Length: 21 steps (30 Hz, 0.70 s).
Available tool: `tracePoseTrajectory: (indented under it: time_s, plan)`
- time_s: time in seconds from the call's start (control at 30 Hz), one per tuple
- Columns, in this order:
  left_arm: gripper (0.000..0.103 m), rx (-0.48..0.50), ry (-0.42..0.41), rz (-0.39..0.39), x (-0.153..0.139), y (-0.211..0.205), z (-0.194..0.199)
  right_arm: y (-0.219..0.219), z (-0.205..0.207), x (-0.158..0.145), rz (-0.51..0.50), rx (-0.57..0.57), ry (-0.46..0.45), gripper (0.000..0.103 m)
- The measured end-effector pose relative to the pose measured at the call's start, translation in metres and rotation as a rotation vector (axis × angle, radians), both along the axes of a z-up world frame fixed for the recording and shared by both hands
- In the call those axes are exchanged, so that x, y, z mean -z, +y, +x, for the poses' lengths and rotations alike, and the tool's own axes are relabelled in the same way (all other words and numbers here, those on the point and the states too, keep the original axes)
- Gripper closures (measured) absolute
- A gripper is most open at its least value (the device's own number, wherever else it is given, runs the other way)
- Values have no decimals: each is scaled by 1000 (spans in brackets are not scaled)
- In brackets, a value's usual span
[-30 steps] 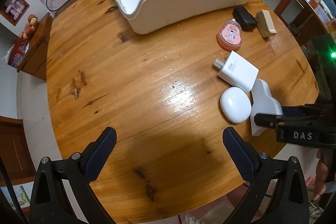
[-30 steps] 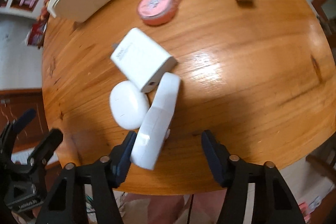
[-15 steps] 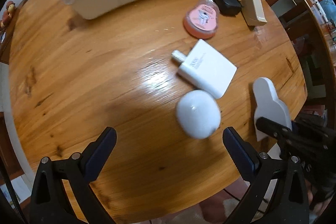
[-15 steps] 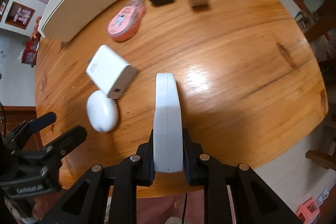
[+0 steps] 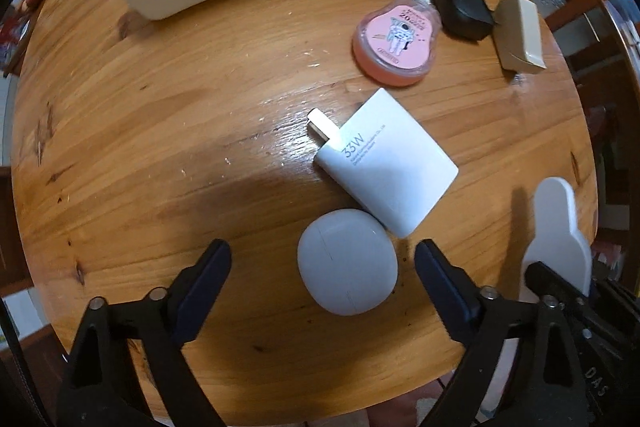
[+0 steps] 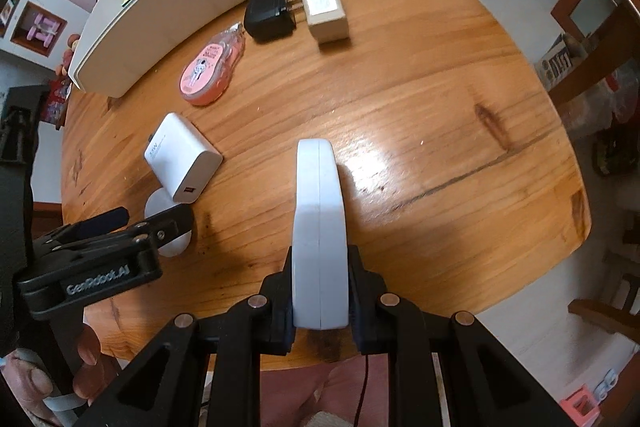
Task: Organize rigid objects
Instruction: 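Grasp the white ball with the left tool while the right tool grasps the white stand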
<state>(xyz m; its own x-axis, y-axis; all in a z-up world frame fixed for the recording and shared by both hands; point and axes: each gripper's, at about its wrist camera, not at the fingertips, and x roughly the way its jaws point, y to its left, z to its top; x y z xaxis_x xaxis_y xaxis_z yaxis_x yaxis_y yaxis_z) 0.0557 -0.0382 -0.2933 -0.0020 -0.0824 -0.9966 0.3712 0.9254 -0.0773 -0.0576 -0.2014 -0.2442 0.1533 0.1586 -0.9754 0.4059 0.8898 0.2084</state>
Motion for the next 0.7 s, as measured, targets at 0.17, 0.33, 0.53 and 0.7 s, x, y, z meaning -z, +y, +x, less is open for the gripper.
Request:
tracePoseTrajectory:
  time_s: [0.17, 0.33, 0.53, 0.7]
  plan:
    - [28, -4, 9, 35, 7, -2, -7, -6, 10, 0, 5, -33, 0, 82]
    - [49, -16, -25, 45, 1, 0, -10, -5, 25, 1, 3, -100, -9, 82]
    - [49, -98, -5, 18, -2, 12, -5, -1, 45, -8, 0, -191, -42, 82]
    - [49, -148, -77, 24, -35, 30, -5, -2, 59, -32, -22, -289, -111, 82]
